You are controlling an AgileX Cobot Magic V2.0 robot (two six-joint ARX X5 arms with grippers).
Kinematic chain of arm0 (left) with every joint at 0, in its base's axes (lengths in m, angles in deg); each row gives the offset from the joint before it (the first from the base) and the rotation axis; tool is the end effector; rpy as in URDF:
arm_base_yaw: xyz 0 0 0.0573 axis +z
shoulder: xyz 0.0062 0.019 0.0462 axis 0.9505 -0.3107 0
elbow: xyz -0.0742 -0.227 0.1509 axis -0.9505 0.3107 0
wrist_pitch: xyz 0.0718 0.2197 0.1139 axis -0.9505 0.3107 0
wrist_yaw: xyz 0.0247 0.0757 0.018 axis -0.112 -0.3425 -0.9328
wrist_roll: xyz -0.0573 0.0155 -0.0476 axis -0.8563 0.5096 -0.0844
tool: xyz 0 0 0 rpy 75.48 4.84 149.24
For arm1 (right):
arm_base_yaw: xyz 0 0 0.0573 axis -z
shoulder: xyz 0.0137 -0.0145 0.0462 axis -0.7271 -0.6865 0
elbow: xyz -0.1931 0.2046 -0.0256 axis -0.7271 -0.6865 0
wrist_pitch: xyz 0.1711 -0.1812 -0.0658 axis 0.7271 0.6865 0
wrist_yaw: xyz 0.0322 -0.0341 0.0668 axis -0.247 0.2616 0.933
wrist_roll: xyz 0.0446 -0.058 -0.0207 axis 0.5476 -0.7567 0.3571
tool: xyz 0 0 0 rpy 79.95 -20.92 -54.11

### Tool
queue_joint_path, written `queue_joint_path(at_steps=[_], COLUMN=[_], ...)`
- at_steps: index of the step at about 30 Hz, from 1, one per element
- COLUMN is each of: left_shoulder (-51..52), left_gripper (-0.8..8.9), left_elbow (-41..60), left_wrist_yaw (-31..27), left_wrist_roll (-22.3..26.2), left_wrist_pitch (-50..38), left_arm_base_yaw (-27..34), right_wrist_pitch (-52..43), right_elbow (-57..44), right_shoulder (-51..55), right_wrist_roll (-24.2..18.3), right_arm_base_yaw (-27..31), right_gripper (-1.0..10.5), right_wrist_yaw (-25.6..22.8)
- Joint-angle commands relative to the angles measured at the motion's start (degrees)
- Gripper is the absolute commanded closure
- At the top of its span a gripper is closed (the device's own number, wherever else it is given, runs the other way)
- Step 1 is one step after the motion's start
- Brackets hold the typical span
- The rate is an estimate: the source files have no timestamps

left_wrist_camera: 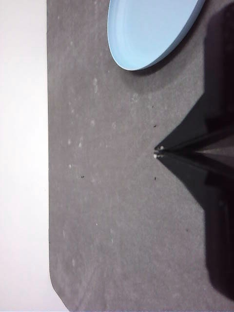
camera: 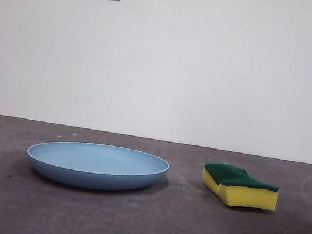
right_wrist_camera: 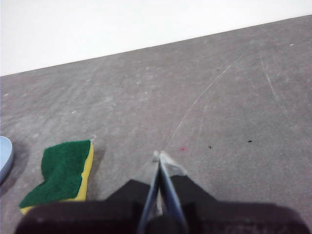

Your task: Pick up the plate,pick up the cloth,clean the plate with the cloth

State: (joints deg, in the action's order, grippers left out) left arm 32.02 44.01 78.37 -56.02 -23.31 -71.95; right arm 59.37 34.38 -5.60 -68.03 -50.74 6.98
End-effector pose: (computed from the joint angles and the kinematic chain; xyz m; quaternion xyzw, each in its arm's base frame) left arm 0.1141 -0.0021 0.1463 -0.0111 0.0856 -0.0162 0.9961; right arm 0.1142 0.0083 0.1465 0.0773 0.0854 0.0289 0.9929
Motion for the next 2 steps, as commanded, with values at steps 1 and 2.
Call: queue_joint_path(at_steps=[1, 2], left_shoulder=[0.2, 0.2], left_gripper=[8.16, 8.16], left_elbow=[0.9, 0.9], left_wrist_yaw=[-0.2, -0.2], left_wrist_roll=[-0.3, -0.3], left_wrist_pitch=[-0.3, -0.3], left_arm_base_yaw=[0.2, 0.2], right_wrist_pitch=[0.3, 0.3], right_elbow=[-0.6, -0.6], right_shoulder=[0.0, 0.0], right_wrist_roll=[0.3, 0.3], right_arm_base_yaw=[0.0, 0.0], right_gripper=[9.5, 9.5], right_wrist_yaw=[-0.1, -0.1])
